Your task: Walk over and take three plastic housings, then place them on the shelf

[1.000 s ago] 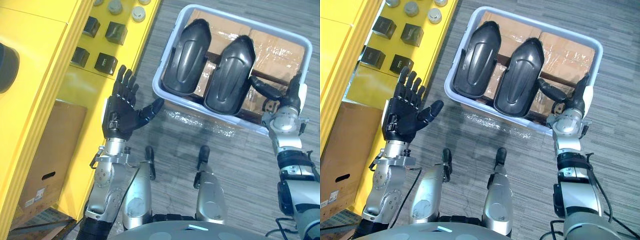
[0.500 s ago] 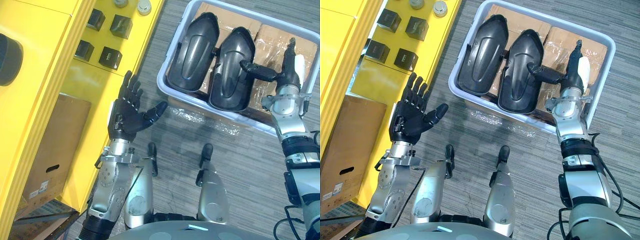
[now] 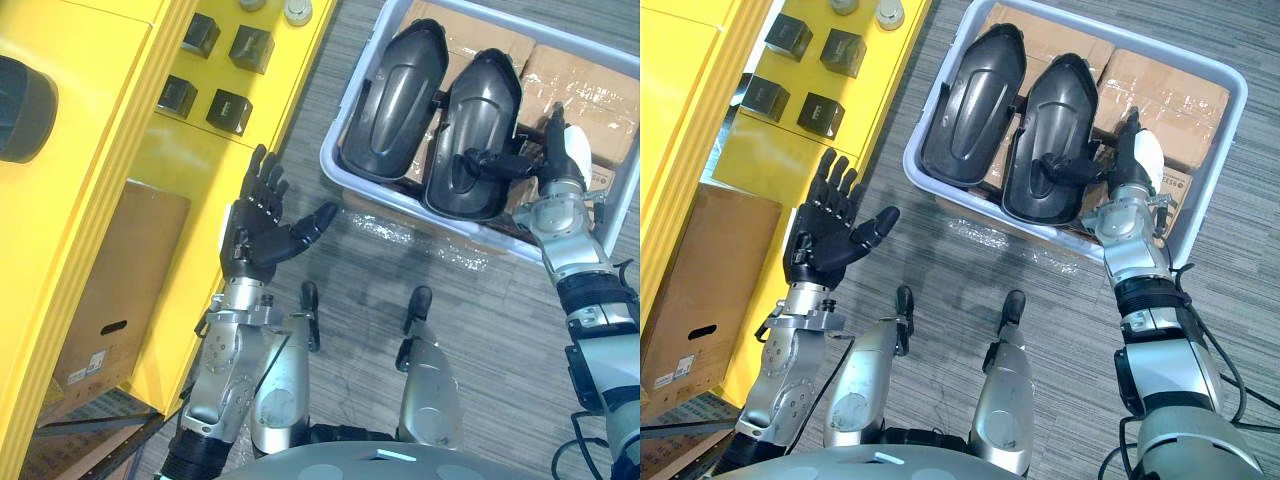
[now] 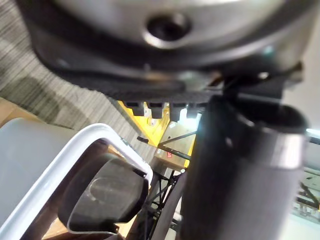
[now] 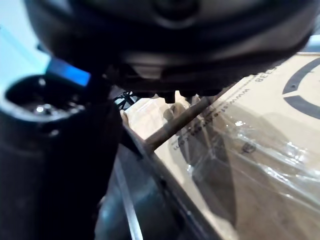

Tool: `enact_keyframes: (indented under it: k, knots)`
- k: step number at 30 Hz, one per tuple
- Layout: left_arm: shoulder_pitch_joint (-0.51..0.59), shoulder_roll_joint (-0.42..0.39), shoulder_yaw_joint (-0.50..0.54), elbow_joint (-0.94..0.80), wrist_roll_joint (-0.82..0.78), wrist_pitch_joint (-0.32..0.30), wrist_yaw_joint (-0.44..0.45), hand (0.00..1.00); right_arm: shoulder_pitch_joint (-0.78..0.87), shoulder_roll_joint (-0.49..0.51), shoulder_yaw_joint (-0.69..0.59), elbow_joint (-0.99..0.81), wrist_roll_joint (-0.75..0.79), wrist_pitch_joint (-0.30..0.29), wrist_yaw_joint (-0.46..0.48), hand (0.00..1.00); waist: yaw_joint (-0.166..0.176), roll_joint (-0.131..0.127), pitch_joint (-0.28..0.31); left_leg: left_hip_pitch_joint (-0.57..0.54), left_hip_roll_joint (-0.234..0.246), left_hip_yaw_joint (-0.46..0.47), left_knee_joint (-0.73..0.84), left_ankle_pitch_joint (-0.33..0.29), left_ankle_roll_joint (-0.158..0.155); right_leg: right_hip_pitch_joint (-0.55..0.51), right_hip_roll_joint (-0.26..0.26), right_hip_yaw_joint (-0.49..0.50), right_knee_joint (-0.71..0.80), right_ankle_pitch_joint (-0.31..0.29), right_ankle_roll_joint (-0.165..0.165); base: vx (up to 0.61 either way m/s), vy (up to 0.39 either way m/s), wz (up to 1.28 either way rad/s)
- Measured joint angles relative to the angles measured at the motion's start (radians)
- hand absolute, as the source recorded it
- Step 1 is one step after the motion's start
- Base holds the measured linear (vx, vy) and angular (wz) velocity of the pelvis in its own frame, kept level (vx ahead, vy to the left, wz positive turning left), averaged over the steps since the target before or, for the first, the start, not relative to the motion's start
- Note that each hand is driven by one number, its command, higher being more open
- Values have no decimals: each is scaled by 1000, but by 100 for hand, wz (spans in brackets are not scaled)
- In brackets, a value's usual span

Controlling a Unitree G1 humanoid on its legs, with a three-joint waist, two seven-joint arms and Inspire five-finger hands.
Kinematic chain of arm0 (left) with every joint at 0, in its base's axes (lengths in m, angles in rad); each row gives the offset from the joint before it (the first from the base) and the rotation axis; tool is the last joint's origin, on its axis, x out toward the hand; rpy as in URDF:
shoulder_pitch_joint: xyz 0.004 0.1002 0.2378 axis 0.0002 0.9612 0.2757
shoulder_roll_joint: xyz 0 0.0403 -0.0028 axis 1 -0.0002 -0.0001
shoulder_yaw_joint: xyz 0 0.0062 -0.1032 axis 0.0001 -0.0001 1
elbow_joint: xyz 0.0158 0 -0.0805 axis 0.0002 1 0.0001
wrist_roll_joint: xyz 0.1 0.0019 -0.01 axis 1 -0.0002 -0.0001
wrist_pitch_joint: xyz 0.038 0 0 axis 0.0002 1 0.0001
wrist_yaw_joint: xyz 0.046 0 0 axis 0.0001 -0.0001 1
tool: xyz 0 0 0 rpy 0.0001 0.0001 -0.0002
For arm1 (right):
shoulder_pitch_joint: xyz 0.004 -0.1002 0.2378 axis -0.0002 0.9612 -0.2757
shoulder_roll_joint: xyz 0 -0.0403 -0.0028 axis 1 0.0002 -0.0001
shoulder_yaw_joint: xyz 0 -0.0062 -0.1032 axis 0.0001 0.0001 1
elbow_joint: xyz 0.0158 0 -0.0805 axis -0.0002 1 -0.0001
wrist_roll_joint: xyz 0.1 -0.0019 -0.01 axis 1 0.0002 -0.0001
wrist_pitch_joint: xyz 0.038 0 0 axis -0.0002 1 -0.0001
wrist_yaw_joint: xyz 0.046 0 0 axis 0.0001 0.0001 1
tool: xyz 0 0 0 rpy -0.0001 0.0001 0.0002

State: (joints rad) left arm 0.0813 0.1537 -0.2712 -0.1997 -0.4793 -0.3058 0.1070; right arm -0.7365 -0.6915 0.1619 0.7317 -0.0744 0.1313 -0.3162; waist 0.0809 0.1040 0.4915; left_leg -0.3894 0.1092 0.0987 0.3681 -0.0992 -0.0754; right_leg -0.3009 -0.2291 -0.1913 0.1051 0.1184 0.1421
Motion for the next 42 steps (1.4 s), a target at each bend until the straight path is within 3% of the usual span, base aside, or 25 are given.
enact_keyframes:
  k: [8, 13, 17, 25, 29, 31, 34, 38, 42]
  knots:
    - [-29, -1, -19, 54, -25, 1, 19, 100, -127, -29, 10, 157, -47, 16, -21, 0, 1, 5, -1, 13, -6, -14, -62, 47, -10, -6, -4, -24, 4, 0, -12, -29, -15, 6]
    - [-40, -7, -48, 73, -27, 1, 15, 100, -162, -60, 75, 284, -86, 56, -25, 0, 26, 28, -3, 21, -7, -32, -89, 69, -14, -4, -4, -44, 13, -5, -19, -4, -15, 10]
    - [-28, -10, -44, 72, -29, 1, 15, 100, -144, -62, 44, 312, -74, 35, -23, 0, 29, 44, -5, 40, -9, -46, -101, 75, -15, 23, -5, -62, 13, -7, -21, 25, 3, 11]
    - [61, 10, 11, -7, -28, 5, -21, 100, -36, -35, -24, 284, -80, -16, -21, 0, 34, 45, -4, 130, -14, -58, -165, 96, -20, 101, -10, -103, 13, -27, -31, 6, -1, 9]
    - [87, 27, 37, -24, -27, 9, -32, 100, 19, -8, -35, 230, -160, -20, -67, 0, 31, 43, -4, 177, -10, -61, -217, 117, -26, 131, -2, -111, 1, -31, -32, 4, -6, 1]
    - [113, 38, 39, -66, -24, 21, -44, 100, 71, -2, -36, 169, -196, -7, -98, 0, 33, 40, -5, 192, -6, -62, -230, 123, -29, 148, 4, -114, -7, -30, -32, 44, -18, 1]
    - [149, 59, 65, -124, -20, 26, -64, 100, 161, 65, -56, 28, -236, 33, -145, 0, 27, 12, -24, 227, 8, -50, -255, 125, -32, 174, 19, -112, -26, -30, -32, 72, -28, -8]
    - [154, 57, 97, -130, -20, 33, -88, 100, 296, 132, -86, -134, -316, 68, -207, 0, 18, -22, -79, 279, 8, -32, -302, 128, -37, 207, 22, -108, -58, -29, -30, 64, -16, -11]
    - [164, 57, 116, -138, -20, 55, -102, 100, 329, 145, -119, -161, -356, 69, -288, 0, 4, -43, -142, 295, 7, -21, -317, 127, -38, 222, 24, -107, -81, -25, -25, 32, -4, -5]
